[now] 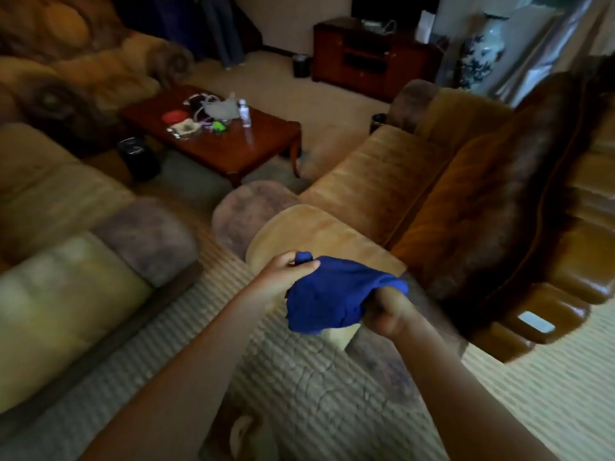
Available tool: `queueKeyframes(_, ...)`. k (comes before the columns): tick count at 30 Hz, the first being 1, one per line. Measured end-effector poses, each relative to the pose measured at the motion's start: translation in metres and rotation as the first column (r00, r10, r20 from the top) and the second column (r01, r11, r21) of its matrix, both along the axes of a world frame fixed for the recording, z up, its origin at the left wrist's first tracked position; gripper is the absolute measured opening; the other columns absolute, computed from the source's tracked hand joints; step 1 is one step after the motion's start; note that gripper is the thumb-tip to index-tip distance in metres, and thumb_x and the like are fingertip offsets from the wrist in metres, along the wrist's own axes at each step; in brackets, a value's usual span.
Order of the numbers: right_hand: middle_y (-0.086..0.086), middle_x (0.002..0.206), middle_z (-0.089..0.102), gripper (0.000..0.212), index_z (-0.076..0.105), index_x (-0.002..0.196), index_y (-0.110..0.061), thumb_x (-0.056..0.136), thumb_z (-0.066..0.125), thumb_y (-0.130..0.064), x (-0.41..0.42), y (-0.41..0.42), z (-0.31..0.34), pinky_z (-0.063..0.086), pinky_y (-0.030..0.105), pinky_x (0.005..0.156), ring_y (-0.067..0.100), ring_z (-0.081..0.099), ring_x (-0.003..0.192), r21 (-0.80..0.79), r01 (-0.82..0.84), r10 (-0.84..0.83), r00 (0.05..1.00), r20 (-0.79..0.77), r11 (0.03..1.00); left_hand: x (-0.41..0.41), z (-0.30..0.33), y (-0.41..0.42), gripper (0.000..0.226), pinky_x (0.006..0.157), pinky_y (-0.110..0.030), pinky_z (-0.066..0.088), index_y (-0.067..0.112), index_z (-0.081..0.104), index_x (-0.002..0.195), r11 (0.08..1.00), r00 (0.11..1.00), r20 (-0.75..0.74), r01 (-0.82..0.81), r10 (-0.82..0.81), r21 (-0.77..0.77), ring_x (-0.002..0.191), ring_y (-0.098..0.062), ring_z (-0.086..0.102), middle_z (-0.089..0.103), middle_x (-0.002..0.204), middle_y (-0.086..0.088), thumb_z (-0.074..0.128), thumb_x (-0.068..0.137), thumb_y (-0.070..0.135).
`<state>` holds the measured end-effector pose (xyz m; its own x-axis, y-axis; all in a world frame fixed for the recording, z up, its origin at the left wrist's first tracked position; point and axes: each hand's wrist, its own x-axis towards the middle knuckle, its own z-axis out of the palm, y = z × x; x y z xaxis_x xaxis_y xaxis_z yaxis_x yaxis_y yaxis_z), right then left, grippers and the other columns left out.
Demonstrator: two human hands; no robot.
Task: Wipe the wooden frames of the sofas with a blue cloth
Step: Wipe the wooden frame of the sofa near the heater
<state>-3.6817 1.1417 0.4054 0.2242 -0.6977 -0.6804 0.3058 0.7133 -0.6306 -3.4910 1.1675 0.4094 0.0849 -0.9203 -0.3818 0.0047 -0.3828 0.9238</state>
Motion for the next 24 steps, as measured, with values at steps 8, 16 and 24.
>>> queueKeyframes(8,0.013,0.130,0.056,0.036,0.053,0.128,-0.004,0.100,0.036,-0.019,0.136,0.001,0.005,0.046,0.039,0.087,0.029,0.056,0.109,0.029,-0.274,0.274,0.962,-0.001,0.961,0.159,0.007,0.062,0.011,0.076,-0.033,0.046,0.011,0.056,0.095,0.958,0.965,-0.031,-0.256,0.262,0.131,0.090,-0.020,0.061,0.062,0.095,-0.007,0.052,0.098,0.020)
queueKeyframes(16,0.028,0.103,0.052,0.018,0.061,0.106,-0.004,0.095,0.048,-0.012,0.296,0.004,0.010,0.045,0.035,0.080,0.029,0.057,0.093,-0.035,-0.444,0.416,0.862,-0.288,0.895,0.315,0.021,0.094,0.020,0.083,-0.037,0.047,0.009,0.054,0.104,0.847,0.847,0.208,-0.518,0.488,0.119,0.096,-0.027,0.058,0.058,0.105,-0.011,0.048,0.099,0.028)
queueKeyframes(24,0.017,0.135,0.049,0.040,0.044,0.132,0.006,0.094,0.032,0.010,0.477,0.044,0.021,0.040,0.031,0.096,0.029,0.044,0.129,-0.077,-0.670,0.672,0.741,-0.004,0.738,0.413,0.059,0.112,0.018,0.068,-0.027,0.033,0.008,0.055,0.098,0.919,0.592,0.733,-0.378,0.335,-0.114,0.094,-0.027,0.056,0.060,0.098,-0.012,0.064,0.089,0.021)
